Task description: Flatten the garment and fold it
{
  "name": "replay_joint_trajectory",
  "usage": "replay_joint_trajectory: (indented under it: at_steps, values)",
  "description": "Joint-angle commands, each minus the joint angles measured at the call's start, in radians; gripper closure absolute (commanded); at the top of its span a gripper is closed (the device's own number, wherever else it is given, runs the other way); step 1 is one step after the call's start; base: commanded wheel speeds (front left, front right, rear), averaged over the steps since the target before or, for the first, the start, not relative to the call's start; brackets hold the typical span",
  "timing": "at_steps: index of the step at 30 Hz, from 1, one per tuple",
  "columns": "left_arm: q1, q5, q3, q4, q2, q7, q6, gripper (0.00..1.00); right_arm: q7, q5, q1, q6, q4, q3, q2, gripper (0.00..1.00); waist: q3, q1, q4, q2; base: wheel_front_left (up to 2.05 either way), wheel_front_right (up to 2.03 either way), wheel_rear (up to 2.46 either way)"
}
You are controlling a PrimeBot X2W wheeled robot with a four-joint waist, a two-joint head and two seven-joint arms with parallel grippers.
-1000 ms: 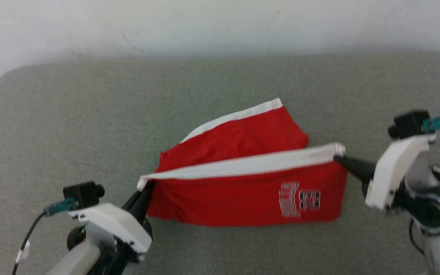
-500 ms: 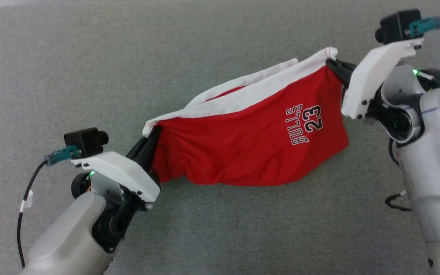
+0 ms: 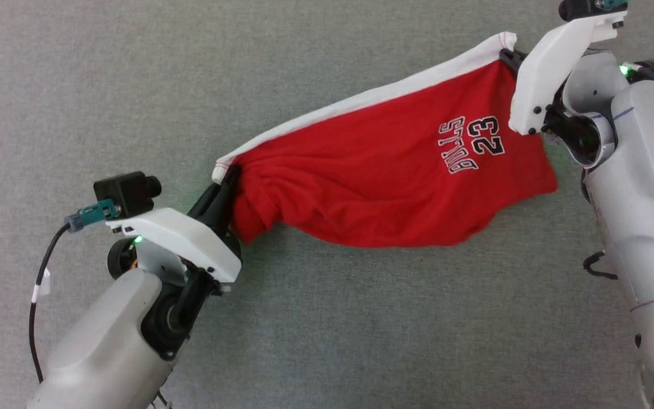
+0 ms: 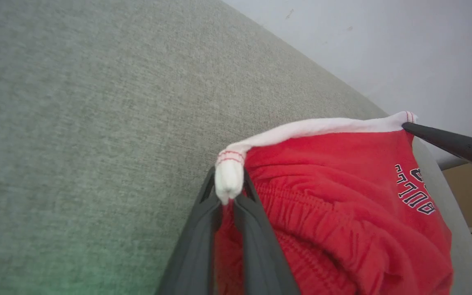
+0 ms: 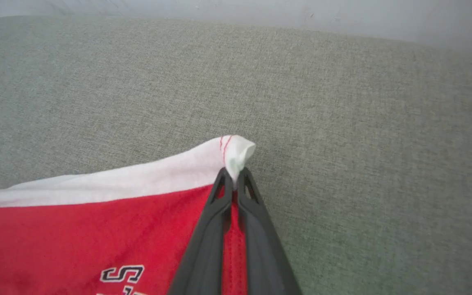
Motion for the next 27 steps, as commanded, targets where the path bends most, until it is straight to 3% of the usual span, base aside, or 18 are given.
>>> replay_joint_trajectory:
  at_steps: [1, 9, 10, 11, 21, 27]
  values:
    - [-0.009, 0.001, 0.003, 0.010, -0.002, 0.000, 0.005, 1.00, -0.016, -0.012, -0.024, -0.001, 0.026, -0.003, 0.008, 1.00, 0.010, -0.0001, 0.008, 0.0000, 0.00, 0.00, 0.00]
    - [0.014, -0.031, 0.002, 0.006, -0.005, 0.022, -0.010, 0.98, -0.046, -0.018, -0.049, -0.001, 0.111, 0.000, 0.021, 1.00, 0.009, -0.0001, 0.007, 0.0000, 0.00, 0.00, 0.00]
    - [0.018, -0.038, 0.004, 0.004, -0.007, 0.024, -0.011, 0.64, -0.051, -0.014, -0.050, -0.001, 0.120, 0.000, 0.024, 0.69, 0.006, -0.0001, 0.007, 0.0000, 0.00, 0.00, 0.00]
    - [0.020, -0.042, 0.005, 0.002, -0.007, 0.026, -0.011, 0.00, -0.056, -0.009, -0.050, -0.001, 0.129, 0.000, 0.026, 0.00, 0.002, -0.0001, 0.007, 0.0000, 0.00, 0.00, 0.00]
    - [0.056, -0.016, 0.049, -0.045, 0.039, -0.047, 0.030, 0.00, -0.162, 0.079, -0.004, -0.001, 0.124, 0.051, 0.020, 0.00, -0.125, -0.0001, -0.011, 0.0000, 0.00, 0.00, 0.00]
    - [0.105, 0.250, 0.030, -0.119, 0.115, -0.136, 0.161, 0.00, -0.145, 0.038, 0.092, -0.001, 0.145, 0.131, -0.029, 0.00, -0.223, -0.0001, -0.029, 0.0000, 0.00, 0.00, 0.00]
